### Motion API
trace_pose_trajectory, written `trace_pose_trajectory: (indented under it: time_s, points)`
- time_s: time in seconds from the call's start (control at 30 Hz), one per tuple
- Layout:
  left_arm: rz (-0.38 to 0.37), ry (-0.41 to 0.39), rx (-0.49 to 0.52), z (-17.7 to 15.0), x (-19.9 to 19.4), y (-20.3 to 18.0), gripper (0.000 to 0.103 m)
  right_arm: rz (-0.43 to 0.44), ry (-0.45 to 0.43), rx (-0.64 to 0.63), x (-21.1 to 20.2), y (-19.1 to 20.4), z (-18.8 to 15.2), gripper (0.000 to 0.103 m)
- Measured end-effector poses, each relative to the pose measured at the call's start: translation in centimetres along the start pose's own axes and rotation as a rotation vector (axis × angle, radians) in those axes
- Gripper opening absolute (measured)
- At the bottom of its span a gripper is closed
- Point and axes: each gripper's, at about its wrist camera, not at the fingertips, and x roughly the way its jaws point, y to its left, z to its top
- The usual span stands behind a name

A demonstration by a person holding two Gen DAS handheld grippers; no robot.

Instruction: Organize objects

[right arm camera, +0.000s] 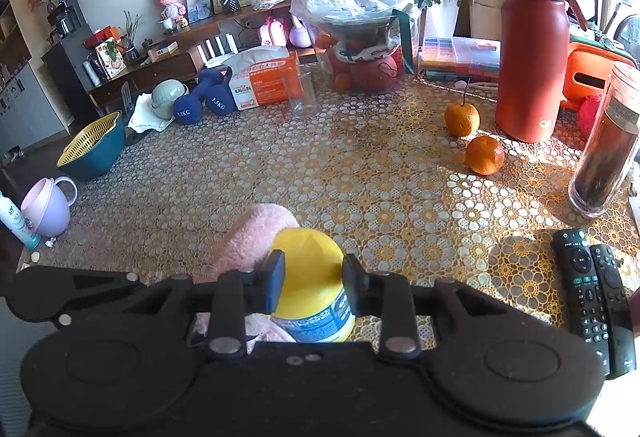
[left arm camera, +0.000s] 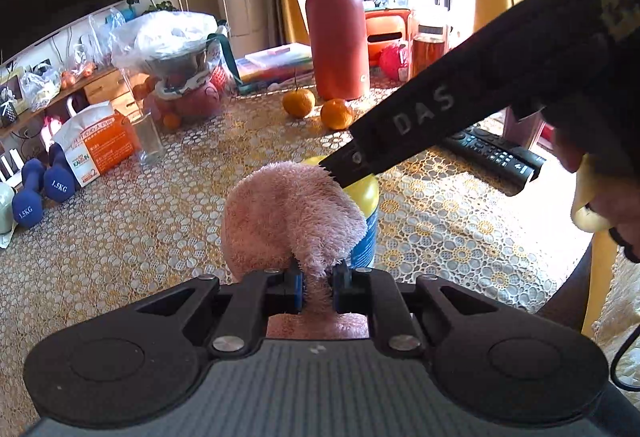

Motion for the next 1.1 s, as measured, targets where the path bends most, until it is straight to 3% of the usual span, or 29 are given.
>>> trace_pose_trajectory:
  time_s: [0.43, 0.6, 0.93, 1.1]
  points:
    - [0.118, 0.1, -0.017, -3.3, 1.9, 3.8, 0.011, -0.008, -0.003, -0.015, 0.0, 0.2, -0.1, 0.031]
    - [0.124, 0.133, -0.067, -4.0, 2.2, 5.5, 0.011, -0.03, -0.009, -0.02, 0.0, 0.3, -0.1, 0.031]
    - [0.121, 0.093, -0.097, -3.7, 0.1, 5.3, 0.013, -0.085, -0.036, -0.025, -1.3, 0.3, 0.1, 0.037]
    - [0.119, 0.052, -0.109, -3.6, -2.1, 4.8, 0.026, -0.079, -0.066, -0.027, -2.8, 0.7, -0.8, 0.042]
